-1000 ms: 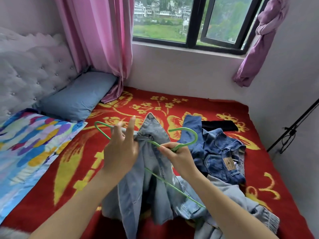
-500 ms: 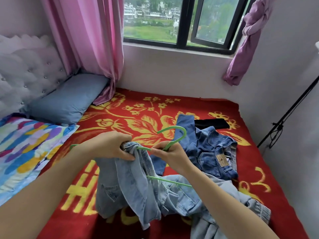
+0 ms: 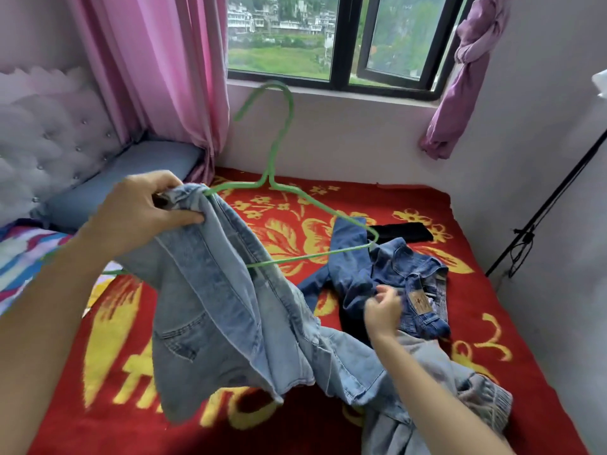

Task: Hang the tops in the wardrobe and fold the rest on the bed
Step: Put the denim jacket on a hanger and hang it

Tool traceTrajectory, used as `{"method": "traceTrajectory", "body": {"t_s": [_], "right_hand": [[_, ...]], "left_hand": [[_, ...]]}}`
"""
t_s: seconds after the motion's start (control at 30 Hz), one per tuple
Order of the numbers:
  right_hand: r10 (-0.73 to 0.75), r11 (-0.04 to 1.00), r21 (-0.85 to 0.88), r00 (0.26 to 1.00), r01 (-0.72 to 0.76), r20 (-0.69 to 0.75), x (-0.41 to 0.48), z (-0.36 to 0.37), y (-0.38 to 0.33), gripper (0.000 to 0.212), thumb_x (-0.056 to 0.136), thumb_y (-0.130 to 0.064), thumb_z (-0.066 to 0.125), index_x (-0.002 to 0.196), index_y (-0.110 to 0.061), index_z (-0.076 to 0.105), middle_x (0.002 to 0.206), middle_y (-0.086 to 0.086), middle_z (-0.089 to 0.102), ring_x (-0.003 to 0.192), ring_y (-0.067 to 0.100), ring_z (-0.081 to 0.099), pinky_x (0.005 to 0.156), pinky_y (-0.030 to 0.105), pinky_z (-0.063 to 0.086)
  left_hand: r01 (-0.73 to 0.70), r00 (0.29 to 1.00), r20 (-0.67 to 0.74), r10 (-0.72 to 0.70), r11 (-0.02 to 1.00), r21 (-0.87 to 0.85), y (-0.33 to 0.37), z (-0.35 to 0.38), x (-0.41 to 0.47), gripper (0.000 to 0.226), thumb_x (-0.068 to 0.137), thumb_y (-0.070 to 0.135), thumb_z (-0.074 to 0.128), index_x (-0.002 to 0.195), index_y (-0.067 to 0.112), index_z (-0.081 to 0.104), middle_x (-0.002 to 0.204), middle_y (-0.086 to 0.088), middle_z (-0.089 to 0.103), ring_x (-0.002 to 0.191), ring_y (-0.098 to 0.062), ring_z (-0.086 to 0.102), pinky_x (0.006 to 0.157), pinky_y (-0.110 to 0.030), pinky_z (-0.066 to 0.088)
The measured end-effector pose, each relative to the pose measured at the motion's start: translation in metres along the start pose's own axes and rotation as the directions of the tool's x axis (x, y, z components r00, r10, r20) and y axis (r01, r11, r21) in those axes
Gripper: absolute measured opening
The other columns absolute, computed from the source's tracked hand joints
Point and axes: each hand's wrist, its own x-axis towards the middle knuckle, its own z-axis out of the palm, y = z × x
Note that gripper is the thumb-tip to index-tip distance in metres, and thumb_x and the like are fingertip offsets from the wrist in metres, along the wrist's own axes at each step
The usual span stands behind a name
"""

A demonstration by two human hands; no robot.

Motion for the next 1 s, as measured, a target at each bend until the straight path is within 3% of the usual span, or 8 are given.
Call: {"method": "traceTrajectory", "body": {"t_s": [0.1, 0.27, 0.37, 0.47, 0.53, 0.6, 0.77, 1.0], "right_hand": [[0.009, 0.984, -0.158, 0.867, 0.081, 0.498, -0.017, 0.041, 0.014, 0.061, 0.066, -0.017, 0.058, 0.125, -0.006, 0.048, 0.112, 0.015, 0.056, 0.107, 0.033, 0.055, 0.087, 0.038, 0.046], [0.010, 0.912, -0.303, 0.724, 0.276, 0.689, -0.032, 0.078, 0.007, 0.091, 0.061, -0.020, 0.058, 0.145, -0.026, 0.023, 0.133, 0.012, 0.046, 0.117, 0.030, 0.050, 0.088, 0.034, 0.046], [0.020, 0.913, -0.317, 0.745, 0.259, 0.666, -0.036, 0.082, 0.018, 0.074, 0.076, -0.011, 0.059, 0.144, -0.023, 0.030, 0.130, 0.011, 0.052, 0.110, 0.027, 0.056, 0.083, 0.031, 0.044], [-0.100, 0.931, -0.226, 0.798, 0.285, 0.594, -0.026, 0.079, 0.016, 0.030, 0.085, -0.004, 0.049, 0.111, -0.008, 0.063, 0.099, 0.010, 0.065, 0.095, 0.023, 0.058, 0.070, 0.027, 0.037], [-0.124, 0.965, -0.111, 0.789, 0.237, 0.602, -0.010, 0.067, 0.009, 0.020, 0.085, 0.002, 0.046, 0.093, 0.000, 0.065, 0.082, 0.009, 0.058, 0.083, 0.020, 0.052, 0.062, 0.028, 0.034], [-0.146, 0.972, -0.067, 0.804, 0.225, 0.577, 0.017, 0.039, -0.005, 0.019, 0.090, 0.002, 0.043, 0.090, -0.002, 0.061, 0.083, 0.008, 0.055, 0.081, 0.019, 0.049, 0.059, 0.024, 0.034], [-0.363, 0.893, -0.117, 0.848, 0.435, 0.386, 0.079, -0.053, -0.078, 0.019, 0.093, 0.003, 0.042, 0.084, 0.007, 0.058, 0.082, 0.012, 0.050, 0.081, 0.020, 0.044, 0.061, 0.028, 0.030], [-0.410, 0.704, -0.514, 0.872, 0.490, 0.270, 0.071, -0.095, -0.139, 0.028, 0.093, -0.025, 0.044, 0.075, -0.012, 0.060, 0.092, 0.017, 0.060, 0.099, 0.037, 0.053, 0.074, 0.035, 0.038]], "left_hand": [[-0.016, 0.999, -0.036, 0.014, 0.998, -0.063, 0.015, -0.009, 0.004, 0.030, 0.046, 0.049, 0.076, 0.071, 0.042, 0.061, 0.063, 0.010, 0.062, 0.054, 0.002, 0.046, 0.056, -0.020, 0.038], [-0.048, 0.995, -0.089, 0.040, 0.994, -0.099, 0.037, -0.014, 0.002, 0.024, 0.059, 0.025, 0.084, 0.067, 0.031, 0.062, 0.059, 0.011, 0.060, 0.051, 0.005, 0.046, 0.052, -0.008, 0.036], [-0.022, 0.988, -0.152, -0.008, 0.980, -0.199, 0.040, -0.025, -0.002, 0.020, 0.054, 0.028, 0.073, 0.065, 0.043, 0.065, 0.057, 0.021, 0.062, 0.049, 0.007, 0.048, 0.051, -0.006, 0.038], [-0.002, 0.987, -0.152, -0.043, 0.959, -0.283, 0.034, -0.036, -0.009, 0.018, 0.056, 0.020, 0.074, 0.068, 0.031, 0.066, 0.058, 0.018, 0.064, 0.050, 0.006, 0.051, 0.052, -0.008, 0.043], [0.029, 0.990, -0.122, -0.065, 0.960, -0.278, 0.026, -0.047, -0.011, 0.020, 0.062, 0.008, 0.073, 0.070, 0.023, 0.063, 0.058, 0.017, 0.065, 0.050, 0.005, 0.053, 0.052, -0.008, 0.045], [0.112, 0.994, 0.019, -0.111, 0.943, -0.315, 0.012, -0.061, -0.015, 0.025, 0.063, 0.004, 0.077, 0.068, 0.025, 0.065, 0.058, 0.012, 0.066, 0.051, 0.004, 0.056, 0.051, -0.009, 0.047], [0.321, 0.870, 0.447, -0.207, 0.926, -0.196, -0.035, -0.057, -0.033, 0.066, 0.019, 0.057, 0.092, 0.071, 0.025, 0.067, 0.071, -0.012, 0.067, 0.065, -0.014, 0.059, 0.055, -0.021, 0.049], [0.138, 0.964, 0.239, -0.120, 0.989, -0.059, -0.034, 0.002, -0.028, 0.056, 0.032, 0.061, 0.073, 0.073, 0.025, 0.060, 0.051, 0.008, 0.052, 0.047, 0.001, 0.040, 0.047, -0.015, 0.031]]}}
